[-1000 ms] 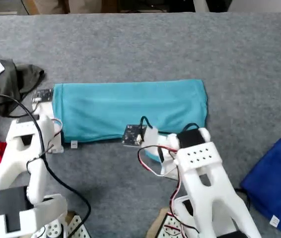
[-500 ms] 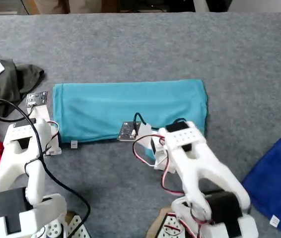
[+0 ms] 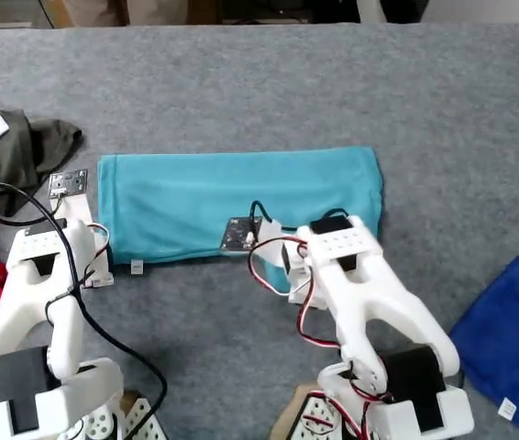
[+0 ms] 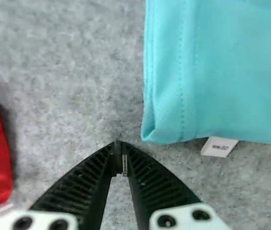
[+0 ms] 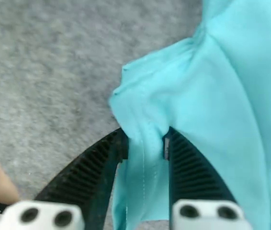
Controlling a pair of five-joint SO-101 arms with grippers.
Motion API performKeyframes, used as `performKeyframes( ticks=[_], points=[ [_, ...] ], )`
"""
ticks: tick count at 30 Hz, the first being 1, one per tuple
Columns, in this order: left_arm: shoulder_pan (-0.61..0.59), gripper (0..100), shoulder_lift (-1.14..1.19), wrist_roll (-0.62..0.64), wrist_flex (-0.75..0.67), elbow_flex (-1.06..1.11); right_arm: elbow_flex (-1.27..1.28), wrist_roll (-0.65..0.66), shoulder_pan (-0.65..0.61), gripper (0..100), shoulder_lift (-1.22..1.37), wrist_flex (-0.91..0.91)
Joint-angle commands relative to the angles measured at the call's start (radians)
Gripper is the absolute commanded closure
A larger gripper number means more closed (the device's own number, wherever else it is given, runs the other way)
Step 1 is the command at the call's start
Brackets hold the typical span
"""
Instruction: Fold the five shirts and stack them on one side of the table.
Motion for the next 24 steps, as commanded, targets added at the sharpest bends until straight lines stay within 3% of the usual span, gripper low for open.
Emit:
performKeyframes(
  ticks=[1, 4, 8, 14, 24],
  points=[
    [-0.012, 98, -0.031, 0.008, -0.008, 0.002, 0.001, 0.021, 0.036, 88.2, 0.047, 0.002],
    [-0.012, 98, -0.031, 0.008, -0.008, 0.000, -0.004, 0.023, 0.053, 89.9, 0.047, 0.000],
    [-0.012, 98, -0.031, 0.006, -0.006, 0.000, -0.005, 0.023, 0.053, 99.6, 0.047, 0.000],
    [-0.020, 98, -0.031, 0.011, -0.008, -0.006, -0.047, 0.025, 0.064, 99.5, 0.047, 0.017],
    [-0.018, 98, -0.031, 0.006, -0.009, -0.003, -0.487, 0.025, 0.085, 99.5, 0.077, 0.295]
  ],
)
